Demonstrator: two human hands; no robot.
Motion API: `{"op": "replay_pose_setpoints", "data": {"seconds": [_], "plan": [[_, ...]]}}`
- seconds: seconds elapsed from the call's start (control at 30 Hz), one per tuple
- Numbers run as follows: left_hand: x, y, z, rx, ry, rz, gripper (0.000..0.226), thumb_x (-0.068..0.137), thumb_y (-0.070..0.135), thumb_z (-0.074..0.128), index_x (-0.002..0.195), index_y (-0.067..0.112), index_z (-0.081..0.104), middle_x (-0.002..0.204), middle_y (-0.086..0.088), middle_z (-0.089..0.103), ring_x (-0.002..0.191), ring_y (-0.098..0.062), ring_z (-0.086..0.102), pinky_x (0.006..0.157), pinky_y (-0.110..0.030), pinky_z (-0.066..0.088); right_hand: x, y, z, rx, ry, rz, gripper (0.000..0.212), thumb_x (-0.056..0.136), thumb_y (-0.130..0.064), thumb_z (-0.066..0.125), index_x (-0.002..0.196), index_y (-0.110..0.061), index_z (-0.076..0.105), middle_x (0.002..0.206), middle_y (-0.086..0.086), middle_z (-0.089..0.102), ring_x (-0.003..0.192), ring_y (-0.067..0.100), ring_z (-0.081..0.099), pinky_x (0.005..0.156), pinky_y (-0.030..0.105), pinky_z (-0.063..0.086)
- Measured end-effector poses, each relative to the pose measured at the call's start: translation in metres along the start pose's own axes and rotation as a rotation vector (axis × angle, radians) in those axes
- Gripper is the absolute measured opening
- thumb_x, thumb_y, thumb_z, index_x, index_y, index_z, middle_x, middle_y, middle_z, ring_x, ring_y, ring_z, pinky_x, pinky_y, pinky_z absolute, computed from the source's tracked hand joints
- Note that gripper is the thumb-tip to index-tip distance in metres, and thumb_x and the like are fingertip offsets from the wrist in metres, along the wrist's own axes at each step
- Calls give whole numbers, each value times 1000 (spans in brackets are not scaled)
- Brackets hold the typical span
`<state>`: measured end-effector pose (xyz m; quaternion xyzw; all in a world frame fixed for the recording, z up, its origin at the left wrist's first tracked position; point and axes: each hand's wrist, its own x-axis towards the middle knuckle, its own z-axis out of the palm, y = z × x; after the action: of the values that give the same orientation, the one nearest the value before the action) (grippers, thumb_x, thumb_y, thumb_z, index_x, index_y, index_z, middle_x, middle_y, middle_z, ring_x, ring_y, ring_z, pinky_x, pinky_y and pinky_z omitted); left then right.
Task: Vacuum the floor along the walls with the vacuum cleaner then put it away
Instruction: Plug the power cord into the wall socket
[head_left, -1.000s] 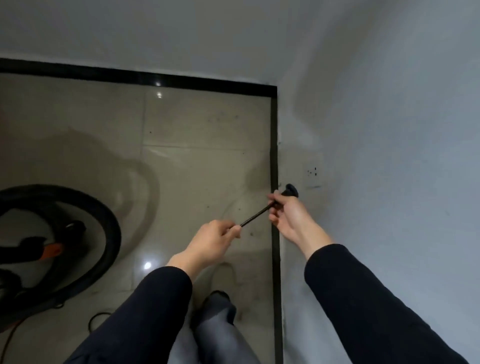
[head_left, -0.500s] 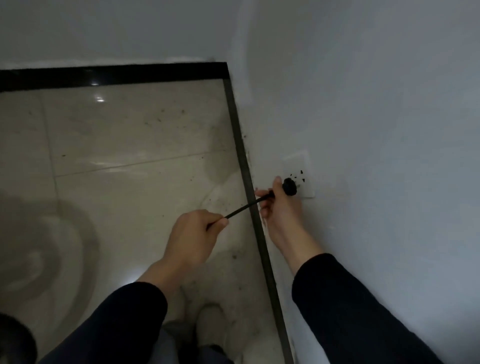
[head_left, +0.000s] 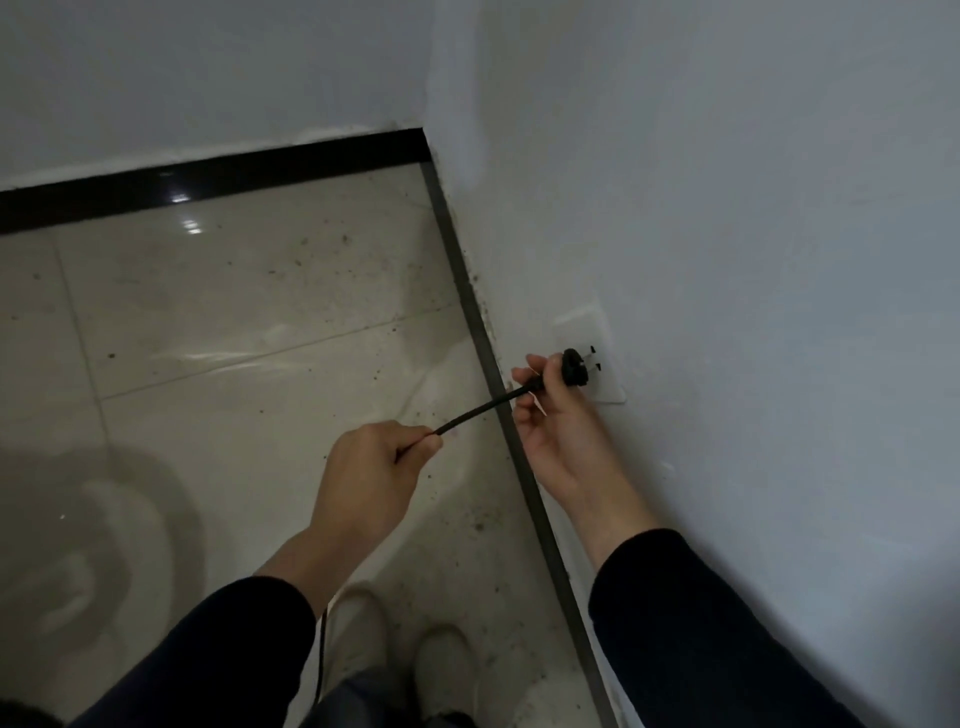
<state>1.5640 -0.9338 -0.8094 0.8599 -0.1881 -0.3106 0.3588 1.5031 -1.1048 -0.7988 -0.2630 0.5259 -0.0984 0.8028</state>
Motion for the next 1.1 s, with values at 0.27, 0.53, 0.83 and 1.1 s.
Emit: {"op": "replay_pose_setpoints", "data": {"seconds": [0.27,0.53,0.83,1.1], "plan": [[5,7,2,-5,1,-11,28,96,26,60,85,6,75,74,-13,69,70,-27,63,69,-39,48,3,-4,-2,89,-27,-33,27,96,-34,51,94,-11,65,68,0,67,51,4,51,52,14,47],[7,10,6,-11,-43,-105,30,95,27,60,81,5,75,72,-14,67,58,-16,59,55,-17,41,2,-3,4,106,45,-66,26,98,-31,50,88,-10,62,61,0,64,50,5,47,51,14,42],[15,12,6,-24,-48,-77,27,95,29,60,84,10,75,70,-15,67,58,-20,58,57,-25,42,5,-12,3,91,76,-77,28,100,-30,48,82,-10,58,60,1,62,49,5,44,48,14,40],[5,12,6,-121,-99,-67,23,96,26,59,88,13,76,82,-16,70,78,-30,64,68,-31,45,4,-13,15,-1,202,-96,28,100,-29,49,83,-9,57,65,5,66,44,5,44,43,13,37]]}}
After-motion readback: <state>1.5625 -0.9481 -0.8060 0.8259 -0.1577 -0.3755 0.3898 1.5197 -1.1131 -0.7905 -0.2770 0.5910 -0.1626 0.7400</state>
